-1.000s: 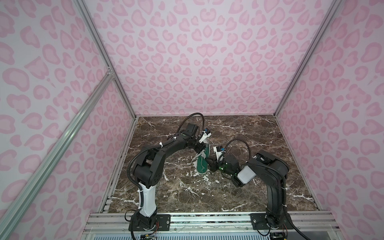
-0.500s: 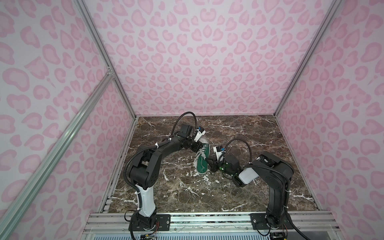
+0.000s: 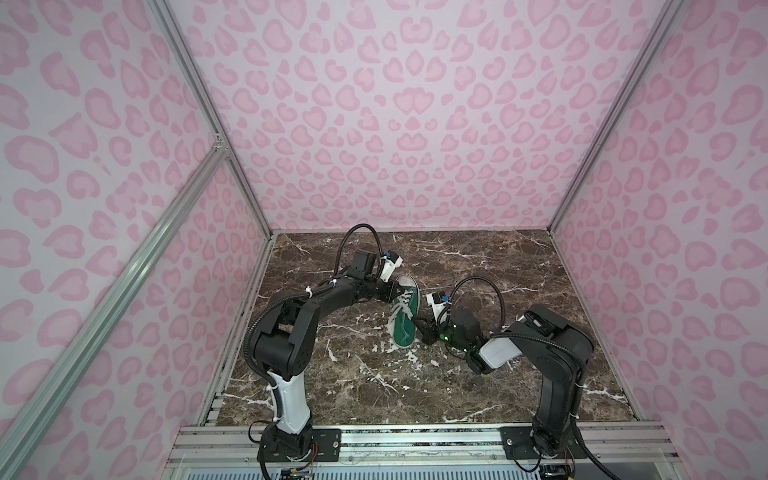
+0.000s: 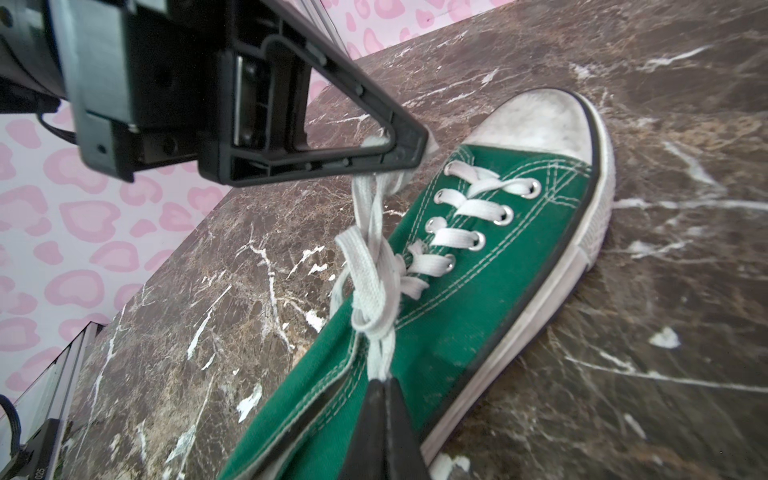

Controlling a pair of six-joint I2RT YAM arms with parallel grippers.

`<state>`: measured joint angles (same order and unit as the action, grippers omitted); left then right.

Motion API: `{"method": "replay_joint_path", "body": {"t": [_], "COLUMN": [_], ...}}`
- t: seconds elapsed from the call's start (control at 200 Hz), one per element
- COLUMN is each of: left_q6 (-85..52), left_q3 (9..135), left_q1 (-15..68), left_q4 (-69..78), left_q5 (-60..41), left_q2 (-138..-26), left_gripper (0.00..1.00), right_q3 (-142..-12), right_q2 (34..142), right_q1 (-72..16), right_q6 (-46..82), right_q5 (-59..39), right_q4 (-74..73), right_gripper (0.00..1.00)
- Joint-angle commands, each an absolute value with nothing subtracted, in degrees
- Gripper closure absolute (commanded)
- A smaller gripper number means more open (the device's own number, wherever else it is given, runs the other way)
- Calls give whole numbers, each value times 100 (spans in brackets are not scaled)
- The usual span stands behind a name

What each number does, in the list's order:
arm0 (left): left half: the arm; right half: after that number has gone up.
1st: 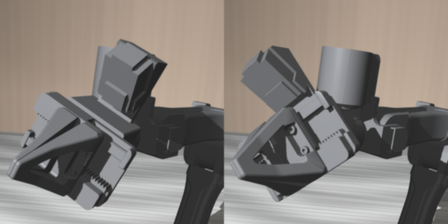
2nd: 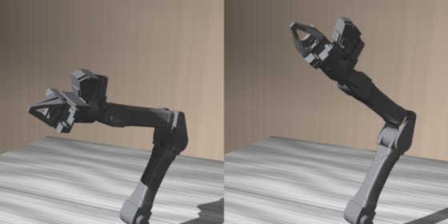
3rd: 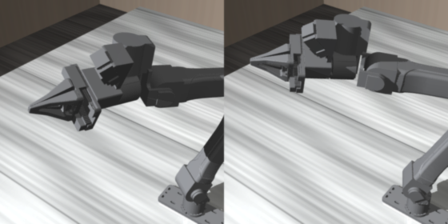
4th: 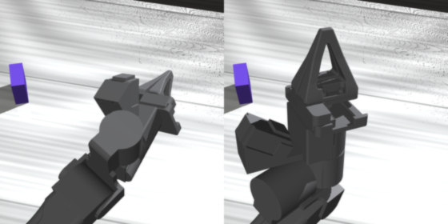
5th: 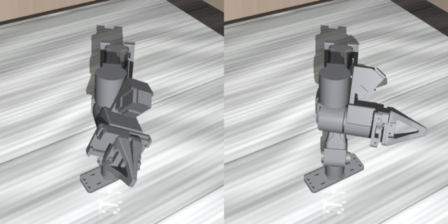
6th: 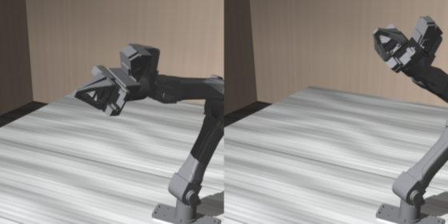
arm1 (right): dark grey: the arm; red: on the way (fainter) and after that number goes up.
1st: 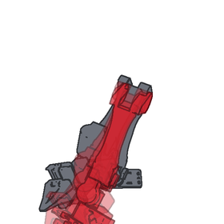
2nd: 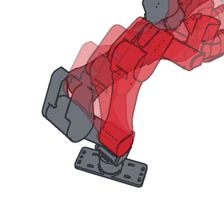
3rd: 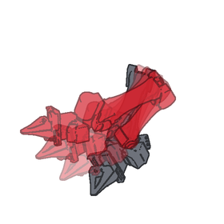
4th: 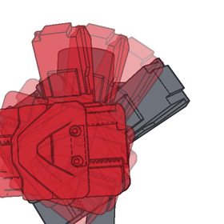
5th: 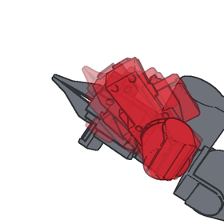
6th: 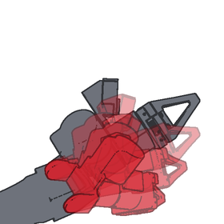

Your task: Tie the shoes

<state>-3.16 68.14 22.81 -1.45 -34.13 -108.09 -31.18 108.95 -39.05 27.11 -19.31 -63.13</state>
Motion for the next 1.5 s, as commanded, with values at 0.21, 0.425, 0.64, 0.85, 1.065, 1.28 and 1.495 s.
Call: {"method": "replay_joint_path", "body": {"t": [0.21, 0.425, 0.64, 0.85, 1.065, 1.28, 1.495], "left_q6": [-630, -694, -703, -856, -912, -918, -826], "left_q3": [6723, 6712, 6732, 6627, 6579, 6564, 6642], "left_q1": [2241, 2202, 2176, 2118, 2085, 2011, 1930], "left_q4": [107, 145, 97, 280, 350, 391, 273], "left_q5": [-3438, -3290, -3285, -3331, -3313, -3319, -3242], "left_q2": [-10705, -10635, -10700, -10688, -10748, -10810, -10802], "left_gripper": [97, 97, 97, 97, 97, 97, 97], "right_q3": [-3125, -3076, -3023, -2937, -2837, -2607, -2507], "right_q2": [10725, 10539, 10480, 10364, 10262, 10126, 10030], "right_q1": [-3911, -3911, -3903, -3894, -3873, -3814, -3765], "right_q6": [2505, 2393, 2357, 2353, 2354, 2362, 2352], "right_q5": [-1924, -1925, -1925, -1890, -1862, -1846, -1841], "right_q4": [-5962, -5698, -5597, -5496, -5388, -5388, -5332], "right_gripper": [100, 100, 100, 100, 100, 100, 100]}}
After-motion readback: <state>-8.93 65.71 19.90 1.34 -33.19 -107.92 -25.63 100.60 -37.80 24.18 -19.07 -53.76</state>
